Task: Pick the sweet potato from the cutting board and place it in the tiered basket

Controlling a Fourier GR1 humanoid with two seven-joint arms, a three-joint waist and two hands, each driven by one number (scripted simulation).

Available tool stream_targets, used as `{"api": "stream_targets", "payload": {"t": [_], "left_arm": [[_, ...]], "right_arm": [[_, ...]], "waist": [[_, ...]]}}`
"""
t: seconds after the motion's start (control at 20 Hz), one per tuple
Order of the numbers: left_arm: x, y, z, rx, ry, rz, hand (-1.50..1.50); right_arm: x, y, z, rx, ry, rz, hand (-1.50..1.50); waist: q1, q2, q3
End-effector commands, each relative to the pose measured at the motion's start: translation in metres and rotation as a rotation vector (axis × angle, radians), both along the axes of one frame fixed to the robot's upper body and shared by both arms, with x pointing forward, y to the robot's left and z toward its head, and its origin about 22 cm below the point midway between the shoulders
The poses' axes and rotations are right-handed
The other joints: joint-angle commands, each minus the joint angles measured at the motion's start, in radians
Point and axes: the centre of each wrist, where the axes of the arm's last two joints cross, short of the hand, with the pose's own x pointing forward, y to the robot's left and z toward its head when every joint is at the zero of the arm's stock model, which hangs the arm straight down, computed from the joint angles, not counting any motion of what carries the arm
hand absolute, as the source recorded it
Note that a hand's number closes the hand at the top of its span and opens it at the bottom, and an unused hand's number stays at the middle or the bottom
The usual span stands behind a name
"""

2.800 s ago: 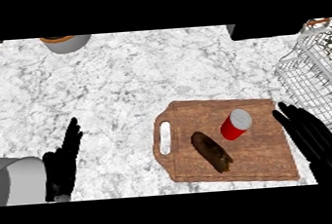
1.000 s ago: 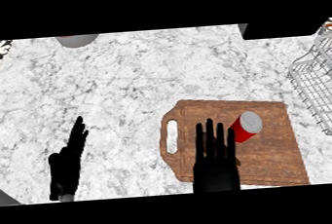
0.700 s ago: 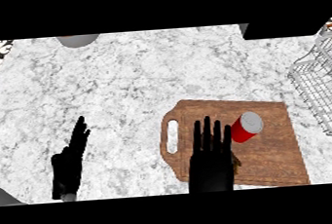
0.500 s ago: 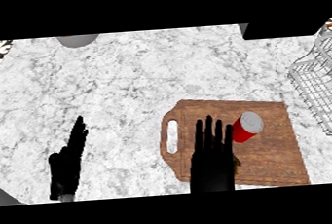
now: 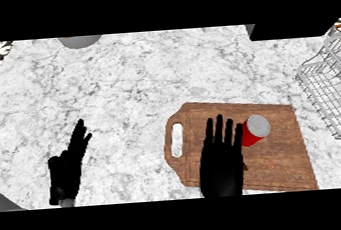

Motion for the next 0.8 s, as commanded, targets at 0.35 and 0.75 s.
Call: {"api": "stream_targets", "payload": {"t": [0.35, 0.75], "left_arm": [[-0.01, -0.02, 0.005, -0.001, 0.041, 0.013, 0.0], [-0.014, 0.004, -0.002, -0.012, 0.052, 0.021, 0.0]], "right_arm": [[0.021, -0.03, -0.016, -0.021, 0.059, -0.136, -1.5], [0.024, -0.034, -0.018, 0.007, 0.034, -0.046, 1.5]], "waist": [[-0.001, 0.003, -0.004], [0.0, 0.003, -0.005]]}}
